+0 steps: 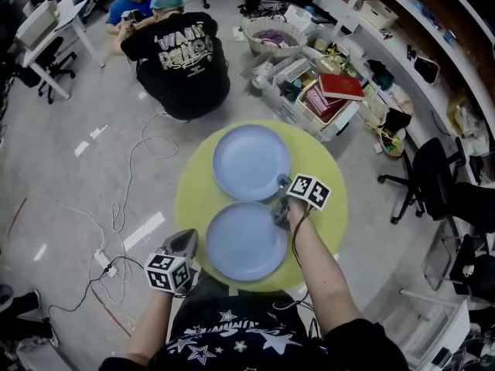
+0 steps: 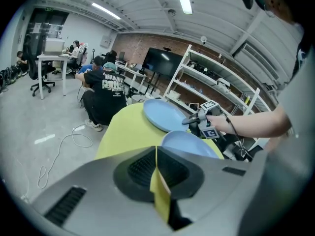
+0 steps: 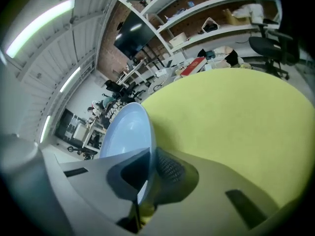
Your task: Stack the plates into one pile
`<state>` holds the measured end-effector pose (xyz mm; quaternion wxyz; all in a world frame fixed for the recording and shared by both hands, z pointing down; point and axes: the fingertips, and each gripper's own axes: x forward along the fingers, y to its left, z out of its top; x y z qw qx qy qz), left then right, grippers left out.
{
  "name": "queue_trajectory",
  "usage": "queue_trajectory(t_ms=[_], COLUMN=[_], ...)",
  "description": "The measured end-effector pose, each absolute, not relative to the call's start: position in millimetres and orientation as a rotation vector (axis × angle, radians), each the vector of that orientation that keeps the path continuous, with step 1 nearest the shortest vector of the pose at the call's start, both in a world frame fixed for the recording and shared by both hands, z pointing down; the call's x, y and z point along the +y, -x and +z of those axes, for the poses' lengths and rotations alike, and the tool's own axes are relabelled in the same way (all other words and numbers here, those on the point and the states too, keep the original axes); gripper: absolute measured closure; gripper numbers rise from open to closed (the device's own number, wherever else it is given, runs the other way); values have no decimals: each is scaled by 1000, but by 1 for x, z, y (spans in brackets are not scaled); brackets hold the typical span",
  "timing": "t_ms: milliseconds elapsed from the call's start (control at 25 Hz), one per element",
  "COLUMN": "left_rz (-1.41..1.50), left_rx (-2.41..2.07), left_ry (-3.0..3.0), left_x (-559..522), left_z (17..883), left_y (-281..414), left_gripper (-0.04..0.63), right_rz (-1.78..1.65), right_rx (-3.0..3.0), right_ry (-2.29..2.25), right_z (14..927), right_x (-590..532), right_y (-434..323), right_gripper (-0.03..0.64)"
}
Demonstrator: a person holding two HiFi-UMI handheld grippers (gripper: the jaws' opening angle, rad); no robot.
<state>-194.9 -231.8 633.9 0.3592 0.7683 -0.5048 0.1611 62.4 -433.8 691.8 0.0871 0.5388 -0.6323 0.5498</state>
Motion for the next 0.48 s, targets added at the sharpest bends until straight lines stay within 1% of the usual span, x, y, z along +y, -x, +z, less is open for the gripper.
queue_trajectory(t_ms=[240,480], left_rz=[422,415], left_rx=[-1313,-1309], left_ry=[-1985,-2013], left_x=[-234,-237], left_z=[629,624], left_y=[201,201], left_gripper=[575,575], right_rz=[1605,1671], right_rx=[-1919,-1970], right_ry=[-1653,-1714], right_z=[673,651], right_x=[-439,-432], right_y=[-66,-74], right_gripper=[586,586])
